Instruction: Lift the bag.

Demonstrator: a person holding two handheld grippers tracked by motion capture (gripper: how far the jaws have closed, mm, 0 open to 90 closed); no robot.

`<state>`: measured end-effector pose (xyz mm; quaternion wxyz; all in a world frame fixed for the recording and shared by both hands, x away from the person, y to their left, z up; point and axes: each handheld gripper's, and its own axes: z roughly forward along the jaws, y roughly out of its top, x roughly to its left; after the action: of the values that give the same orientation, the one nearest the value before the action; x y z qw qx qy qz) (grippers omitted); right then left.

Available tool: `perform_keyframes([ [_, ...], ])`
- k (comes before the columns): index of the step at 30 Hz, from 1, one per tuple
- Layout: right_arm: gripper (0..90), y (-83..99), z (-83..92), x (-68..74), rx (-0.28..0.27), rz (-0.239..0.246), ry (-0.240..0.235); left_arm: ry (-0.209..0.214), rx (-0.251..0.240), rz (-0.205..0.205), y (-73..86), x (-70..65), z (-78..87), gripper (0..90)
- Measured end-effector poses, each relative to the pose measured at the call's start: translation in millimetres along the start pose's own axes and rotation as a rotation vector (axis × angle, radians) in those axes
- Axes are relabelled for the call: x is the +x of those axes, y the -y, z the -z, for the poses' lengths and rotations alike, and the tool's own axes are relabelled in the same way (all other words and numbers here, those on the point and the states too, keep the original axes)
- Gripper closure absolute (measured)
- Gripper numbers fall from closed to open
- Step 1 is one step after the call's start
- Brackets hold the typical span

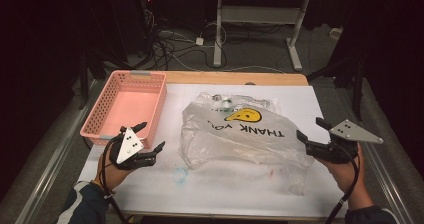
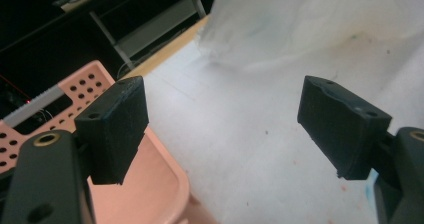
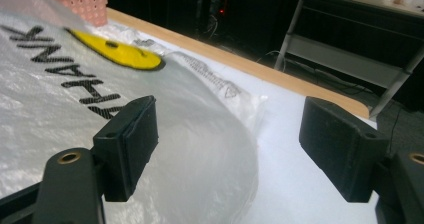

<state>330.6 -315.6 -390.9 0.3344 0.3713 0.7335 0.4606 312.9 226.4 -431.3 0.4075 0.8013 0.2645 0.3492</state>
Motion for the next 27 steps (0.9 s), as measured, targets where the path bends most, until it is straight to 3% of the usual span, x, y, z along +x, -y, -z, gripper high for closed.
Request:
perform_keyframes([
  [6, 24.1, 18.0, -4.1, 9.5, 0.018, 0.000, -0.033, 0.015, 0.025, 0.028, 19.4, -6.1, 5.5, 19.9],
  [9, 23.8, 27.4, -6.4, 15.7, 0.034, 0.034, -0.046, 0.019, 0.041, 0.030, 24.9, -7.9, 7.4, 19.9],
  [12, 23.5, 35.2, -8.9, 19.6, 0.048, 0.002, -0.071, 0.012, 0.025, 0.044, 24.5, -6.4, 9.9, 19.9],
  [15, 22.2, 37.4, -12.0, 26.8, 0.087, 0.045, -0.064, 0.011, 0.017, 0.047, 23.9, -6.6, 10.5, 19.9],
  [27, 22.5, 34.6, -8.1, 29.6, 0.054, 0.049, -0.058, 0.022, 0.025, 0.025, 20.8, -9.4, 5.7, 19.9],
])
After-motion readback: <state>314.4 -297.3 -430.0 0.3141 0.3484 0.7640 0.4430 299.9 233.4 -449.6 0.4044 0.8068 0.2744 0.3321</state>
